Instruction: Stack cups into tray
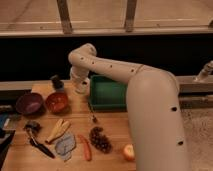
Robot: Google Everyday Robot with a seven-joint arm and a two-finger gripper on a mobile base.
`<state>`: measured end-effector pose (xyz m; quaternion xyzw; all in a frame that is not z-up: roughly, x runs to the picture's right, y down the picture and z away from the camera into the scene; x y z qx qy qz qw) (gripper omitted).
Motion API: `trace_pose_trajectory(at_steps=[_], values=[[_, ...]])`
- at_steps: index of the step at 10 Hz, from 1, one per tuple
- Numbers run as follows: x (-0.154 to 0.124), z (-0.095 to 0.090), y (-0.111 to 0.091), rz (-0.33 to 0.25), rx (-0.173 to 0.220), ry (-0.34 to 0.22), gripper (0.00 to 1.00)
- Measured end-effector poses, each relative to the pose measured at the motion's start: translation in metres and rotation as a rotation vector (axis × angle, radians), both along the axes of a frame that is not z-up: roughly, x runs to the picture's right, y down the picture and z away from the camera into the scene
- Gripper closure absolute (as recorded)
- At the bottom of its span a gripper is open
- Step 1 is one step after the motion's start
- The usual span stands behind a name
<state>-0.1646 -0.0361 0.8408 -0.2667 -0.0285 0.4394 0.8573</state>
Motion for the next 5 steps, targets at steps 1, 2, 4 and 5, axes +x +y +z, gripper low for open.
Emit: trace_pose_trajectory(at_steps=[1, 2, 4, 5], values=[[0.004, -0.003, -0.008, -0.001, 0.023, 0.017, 1.0], [0.009, -0.006, -0.012, 0.004, 0.036, 0.03, 1.0], [0.046, -0.004, -0.015, 0.024, 0.053, 0.086, 1.0], [0.069, -0.005, -0.015, 0.036, 0.057, 0.117, 1.0]])
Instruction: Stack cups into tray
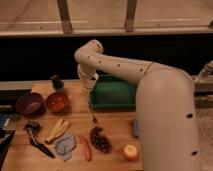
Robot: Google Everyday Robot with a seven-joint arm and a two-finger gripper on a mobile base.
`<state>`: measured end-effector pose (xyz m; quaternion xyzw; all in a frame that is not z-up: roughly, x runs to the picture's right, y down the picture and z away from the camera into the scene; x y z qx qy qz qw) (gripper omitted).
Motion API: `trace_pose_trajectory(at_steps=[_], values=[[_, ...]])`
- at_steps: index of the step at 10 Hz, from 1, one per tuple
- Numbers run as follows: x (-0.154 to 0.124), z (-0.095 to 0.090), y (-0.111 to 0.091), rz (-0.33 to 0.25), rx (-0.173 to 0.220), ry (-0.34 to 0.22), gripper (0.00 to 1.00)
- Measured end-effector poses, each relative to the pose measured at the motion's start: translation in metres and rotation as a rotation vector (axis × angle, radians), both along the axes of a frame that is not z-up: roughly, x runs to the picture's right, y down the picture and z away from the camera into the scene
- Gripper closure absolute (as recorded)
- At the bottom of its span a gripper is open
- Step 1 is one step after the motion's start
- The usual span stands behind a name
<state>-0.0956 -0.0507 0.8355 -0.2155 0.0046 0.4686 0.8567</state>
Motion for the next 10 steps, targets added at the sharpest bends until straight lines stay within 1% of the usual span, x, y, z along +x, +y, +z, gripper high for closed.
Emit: trace_pose_trajectory(at_steps=[3, 4, 5, 7, 8, 10], values=[[0.072, -0.004, -0.007, 0.028, 0.027, 0.109, 1.0], [0.087, -0.003, -0.008, 0.035, 0.025, 0.134, 1.0], [0.107, 0.004, -0.006, 0.043, 0.017, 0.164, 1.0], [0.132, 0.029, 0.007, 0.064, -0.006, 0.191, 1.0], [0.139, 0.048, 0.018, 0.076, -0.026, 0.195, 1.0], [0.145, 0.072, 0.035, 0.088, -0.055, 0.193, 1.0]])
